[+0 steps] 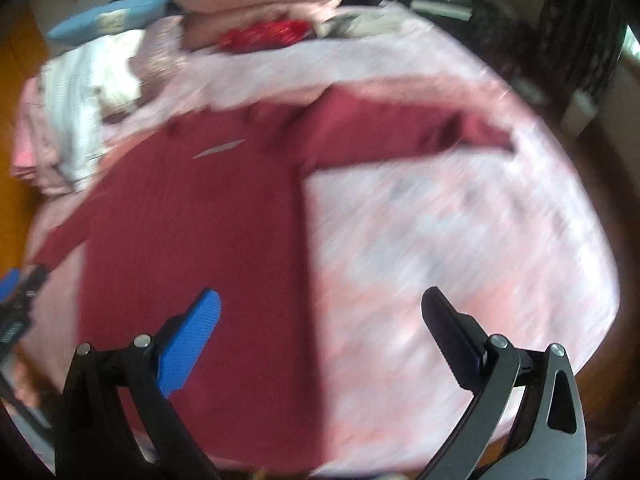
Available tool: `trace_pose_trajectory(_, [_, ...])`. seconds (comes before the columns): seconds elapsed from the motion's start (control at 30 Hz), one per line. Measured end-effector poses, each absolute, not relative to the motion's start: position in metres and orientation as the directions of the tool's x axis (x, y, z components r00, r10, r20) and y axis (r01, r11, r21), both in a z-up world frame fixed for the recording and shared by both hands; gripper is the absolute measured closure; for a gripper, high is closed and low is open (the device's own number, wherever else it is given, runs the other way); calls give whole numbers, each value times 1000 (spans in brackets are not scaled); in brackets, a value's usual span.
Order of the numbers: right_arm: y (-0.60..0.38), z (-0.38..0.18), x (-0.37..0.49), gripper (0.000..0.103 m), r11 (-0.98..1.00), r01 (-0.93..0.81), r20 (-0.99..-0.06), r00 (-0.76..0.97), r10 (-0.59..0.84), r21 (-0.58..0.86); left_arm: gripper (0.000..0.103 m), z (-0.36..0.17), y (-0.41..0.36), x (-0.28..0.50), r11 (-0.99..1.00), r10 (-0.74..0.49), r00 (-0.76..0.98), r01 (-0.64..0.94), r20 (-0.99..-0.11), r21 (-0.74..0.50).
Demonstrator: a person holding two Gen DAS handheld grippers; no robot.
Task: Fold small clothes
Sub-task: 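Grasp the dark red sweater's sleeve cuff with the right gripper and lift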
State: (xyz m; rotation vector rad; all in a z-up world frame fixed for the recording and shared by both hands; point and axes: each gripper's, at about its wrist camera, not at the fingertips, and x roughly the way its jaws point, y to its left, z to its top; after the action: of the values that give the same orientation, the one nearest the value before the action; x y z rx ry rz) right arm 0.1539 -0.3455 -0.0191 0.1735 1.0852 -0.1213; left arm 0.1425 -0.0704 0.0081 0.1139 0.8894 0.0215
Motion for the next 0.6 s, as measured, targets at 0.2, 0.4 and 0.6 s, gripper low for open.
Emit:
trace_pose_trajectory(0.2, [-474, -54, 237, 3, 918, 332, -916, 393, 75, 217, 4, -11, -147, 227, 994, -17, 624, 92, -781, 52])
trace_pose_trajectory(0.4, [-568, -92, 296, 3, 904, 354, -923, 370, 103, 242, 4, -48, -215, 290, 994, -58, 576, 109, -816, 6])
trace_pose_trajectory(0.6, [-640, -153, 324, 3, 870, 433, -944, 313, 100, 236, 4, -87, -276, 336, 992, -55, 554, 126, -831, 18])
